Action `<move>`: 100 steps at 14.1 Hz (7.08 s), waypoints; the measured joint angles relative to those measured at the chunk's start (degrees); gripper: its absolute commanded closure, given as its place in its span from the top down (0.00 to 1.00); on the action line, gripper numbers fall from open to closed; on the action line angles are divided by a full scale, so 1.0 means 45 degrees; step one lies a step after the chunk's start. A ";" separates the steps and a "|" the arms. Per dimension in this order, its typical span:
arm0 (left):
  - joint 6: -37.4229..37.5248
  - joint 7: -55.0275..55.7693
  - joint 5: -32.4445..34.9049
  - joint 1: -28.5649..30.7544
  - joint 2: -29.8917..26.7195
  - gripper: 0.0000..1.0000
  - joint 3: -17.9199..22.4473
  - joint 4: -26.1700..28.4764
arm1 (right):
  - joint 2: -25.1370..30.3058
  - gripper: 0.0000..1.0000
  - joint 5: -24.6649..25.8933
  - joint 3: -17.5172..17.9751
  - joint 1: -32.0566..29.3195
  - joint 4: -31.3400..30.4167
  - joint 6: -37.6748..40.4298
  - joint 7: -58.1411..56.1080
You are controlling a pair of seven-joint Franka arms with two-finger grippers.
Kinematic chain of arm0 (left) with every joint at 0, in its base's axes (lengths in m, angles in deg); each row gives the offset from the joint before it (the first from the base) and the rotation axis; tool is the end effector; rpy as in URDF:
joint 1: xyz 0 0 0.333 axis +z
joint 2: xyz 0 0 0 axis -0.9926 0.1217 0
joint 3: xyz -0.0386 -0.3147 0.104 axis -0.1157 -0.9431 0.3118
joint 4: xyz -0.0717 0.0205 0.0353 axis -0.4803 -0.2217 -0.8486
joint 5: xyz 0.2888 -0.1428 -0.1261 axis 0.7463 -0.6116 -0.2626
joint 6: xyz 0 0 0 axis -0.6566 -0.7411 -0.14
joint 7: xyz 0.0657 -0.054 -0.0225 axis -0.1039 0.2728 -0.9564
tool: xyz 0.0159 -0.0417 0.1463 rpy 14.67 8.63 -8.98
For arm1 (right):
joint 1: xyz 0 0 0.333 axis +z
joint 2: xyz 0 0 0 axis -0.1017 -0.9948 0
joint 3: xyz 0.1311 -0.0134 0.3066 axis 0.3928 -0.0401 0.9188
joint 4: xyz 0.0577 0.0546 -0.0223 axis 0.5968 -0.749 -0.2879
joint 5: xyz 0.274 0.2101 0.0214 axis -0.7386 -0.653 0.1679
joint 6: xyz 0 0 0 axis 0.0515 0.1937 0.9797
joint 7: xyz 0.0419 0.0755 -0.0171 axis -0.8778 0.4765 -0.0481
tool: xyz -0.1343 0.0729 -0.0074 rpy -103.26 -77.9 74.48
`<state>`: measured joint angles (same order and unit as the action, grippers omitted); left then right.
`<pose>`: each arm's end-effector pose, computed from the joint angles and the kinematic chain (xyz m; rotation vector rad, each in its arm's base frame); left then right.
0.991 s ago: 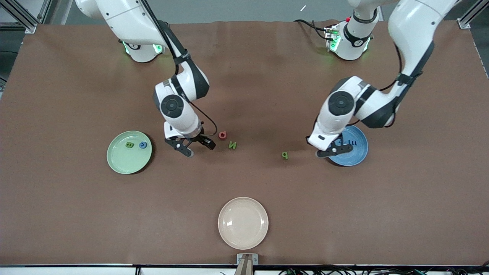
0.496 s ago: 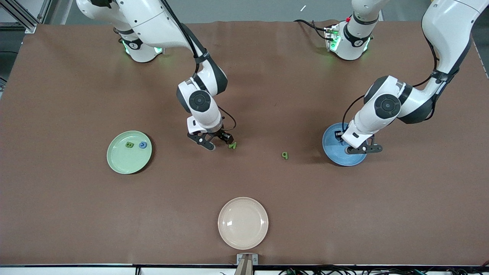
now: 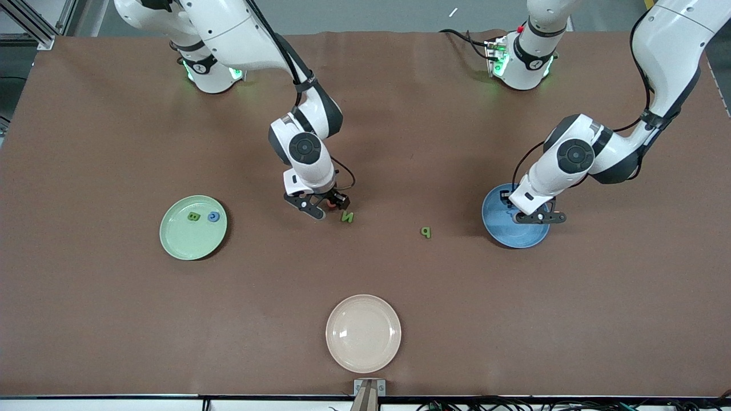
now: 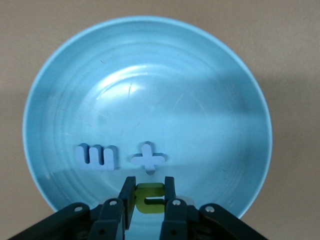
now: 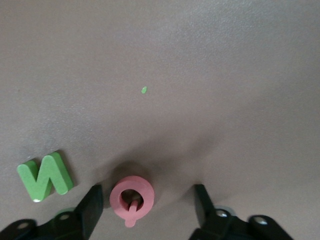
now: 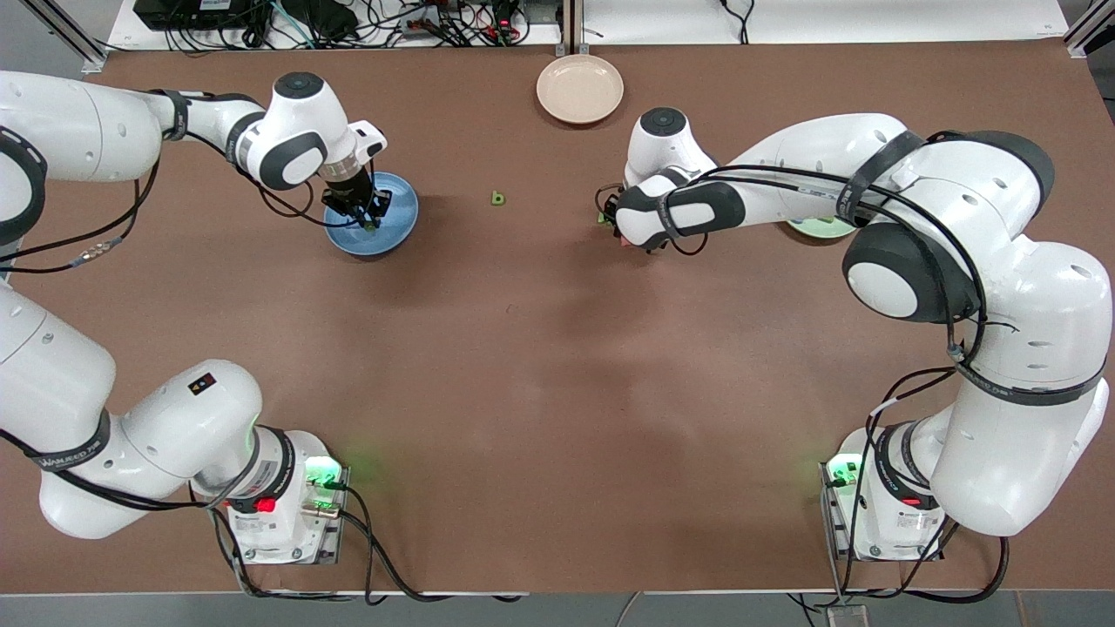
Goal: Sort upper and lower case letters into plates
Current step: 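Reach the green b with the left gripper while the right gripper places a, then grasp the b with the left gripper while the right gripper grasps green N, then place the b with the left gripper while the right gripper lifts the N, then withdraw the left gripper while the right gripper places the N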
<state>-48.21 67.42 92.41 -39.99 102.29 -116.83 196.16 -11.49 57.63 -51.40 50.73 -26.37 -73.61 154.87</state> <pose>0.4855 -0.0834 0.2108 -3.1132 0.0654 0.1103 0.4594 0.3956 0.1805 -2.9980 0.8500 0.0597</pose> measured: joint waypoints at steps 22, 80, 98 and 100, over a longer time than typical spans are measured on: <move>0.0156 0.0000 0.0463 0.0089 0.0482 0.99 -0.0094 0.0035 | 0.2237 0.00 0.0297 -0.1112 -0.7191 0.0059 0.3578 -1.1305; 0.1862 0.1943 0.1079 -0.0600 0.2039 0.14 -0.0853 -0.2333 | -0.2053 0.65 0.0777 -0.0174 0.0276 0.3607 0.0736 -0.2391; 0.1796 0.1961 0.2073 -0.0684 0.2610 1.00 -0.0508 -0.2260 | -0.1737 0.00 0.0827 -0.0677 -0.1751 0.4833 0.3752 -0.3872; 0.2420 0.1989 0.1890 -0.0626 0.2579 1.00 -0.0781 -0.2691 | -0.0991 0.00 0.0824 -0.0701 -0.2986 0.4904 0.4952 -0.5672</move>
<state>-37.32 76.38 100.92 -42.81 113.89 -120.34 184.05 -15.95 61.33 -54.55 37.29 -4.30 -51.33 129.34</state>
